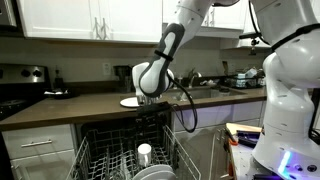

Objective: Pick the white cup and move it to the left compartment in the dishwasher

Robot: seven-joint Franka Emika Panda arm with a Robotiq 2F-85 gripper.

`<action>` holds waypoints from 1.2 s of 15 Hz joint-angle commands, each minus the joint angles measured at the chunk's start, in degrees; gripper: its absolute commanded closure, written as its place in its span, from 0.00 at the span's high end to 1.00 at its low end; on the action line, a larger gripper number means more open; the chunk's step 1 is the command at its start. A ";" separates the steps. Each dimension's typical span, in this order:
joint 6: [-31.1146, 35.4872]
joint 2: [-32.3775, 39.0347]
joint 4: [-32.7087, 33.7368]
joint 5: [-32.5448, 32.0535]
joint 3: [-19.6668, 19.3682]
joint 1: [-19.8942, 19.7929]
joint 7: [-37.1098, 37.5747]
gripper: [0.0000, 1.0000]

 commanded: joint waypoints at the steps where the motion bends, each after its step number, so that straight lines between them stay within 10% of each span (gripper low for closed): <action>1: 4.21 9.23 5.93 0.50 -2.18 2.39 6.70 1.00; 9: 13.64 23.93 14.12 -0.22 -9.51 9.00 12.28 1.00; 18: 14.06 26.96 16.22 1.24 -8.56 7.32 9.35 1.00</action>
